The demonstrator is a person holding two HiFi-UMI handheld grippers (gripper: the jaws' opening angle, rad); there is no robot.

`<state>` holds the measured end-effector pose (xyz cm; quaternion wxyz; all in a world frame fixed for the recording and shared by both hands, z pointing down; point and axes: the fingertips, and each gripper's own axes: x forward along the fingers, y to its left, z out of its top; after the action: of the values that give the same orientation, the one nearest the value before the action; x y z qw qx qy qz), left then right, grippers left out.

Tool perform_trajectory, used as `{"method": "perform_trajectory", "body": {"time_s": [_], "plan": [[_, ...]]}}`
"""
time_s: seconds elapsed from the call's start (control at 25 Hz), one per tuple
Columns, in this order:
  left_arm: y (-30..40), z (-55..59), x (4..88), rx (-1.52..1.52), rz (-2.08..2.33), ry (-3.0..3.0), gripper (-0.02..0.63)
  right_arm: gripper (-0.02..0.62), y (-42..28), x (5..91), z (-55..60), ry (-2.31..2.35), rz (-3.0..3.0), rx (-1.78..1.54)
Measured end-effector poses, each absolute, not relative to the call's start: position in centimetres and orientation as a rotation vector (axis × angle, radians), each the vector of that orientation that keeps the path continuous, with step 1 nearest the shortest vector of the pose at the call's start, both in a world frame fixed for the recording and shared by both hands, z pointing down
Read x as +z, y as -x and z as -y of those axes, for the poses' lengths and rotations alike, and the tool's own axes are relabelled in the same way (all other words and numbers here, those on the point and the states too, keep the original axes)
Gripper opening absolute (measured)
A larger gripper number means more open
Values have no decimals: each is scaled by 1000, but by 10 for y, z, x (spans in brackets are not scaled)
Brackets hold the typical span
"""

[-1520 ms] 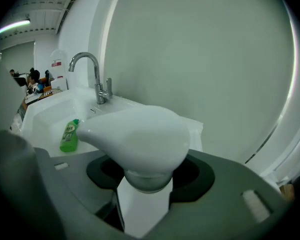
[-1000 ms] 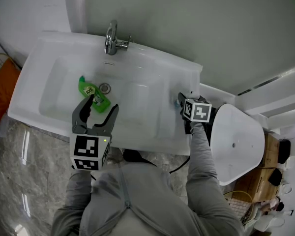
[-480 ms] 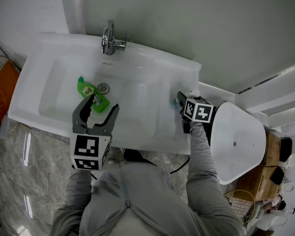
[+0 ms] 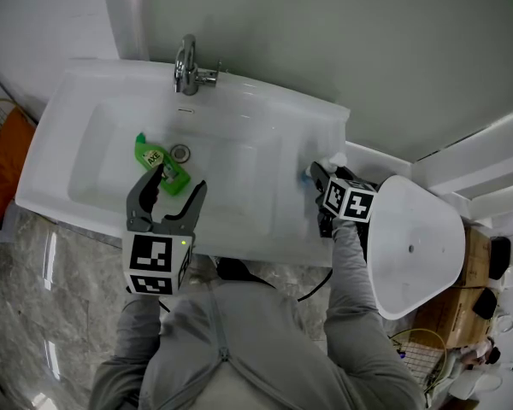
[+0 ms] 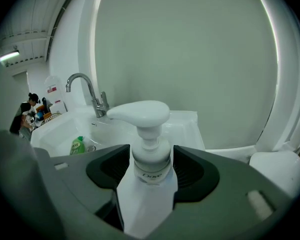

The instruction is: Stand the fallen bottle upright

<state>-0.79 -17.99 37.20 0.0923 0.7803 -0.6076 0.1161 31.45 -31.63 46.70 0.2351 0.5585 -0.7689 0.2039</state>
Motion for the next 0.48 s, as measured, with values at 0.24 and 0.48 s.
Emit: {"method": "perform_trajectory", "body": {"time_s": [0.24,0.48], "plan": [[11,178,376,334,1808,-2302,354,253,-311,462,286,-1524,2134,568],[18,174,377,323,1822,-2277,354,255,-326,468,253,-1568,2072,590]]}}
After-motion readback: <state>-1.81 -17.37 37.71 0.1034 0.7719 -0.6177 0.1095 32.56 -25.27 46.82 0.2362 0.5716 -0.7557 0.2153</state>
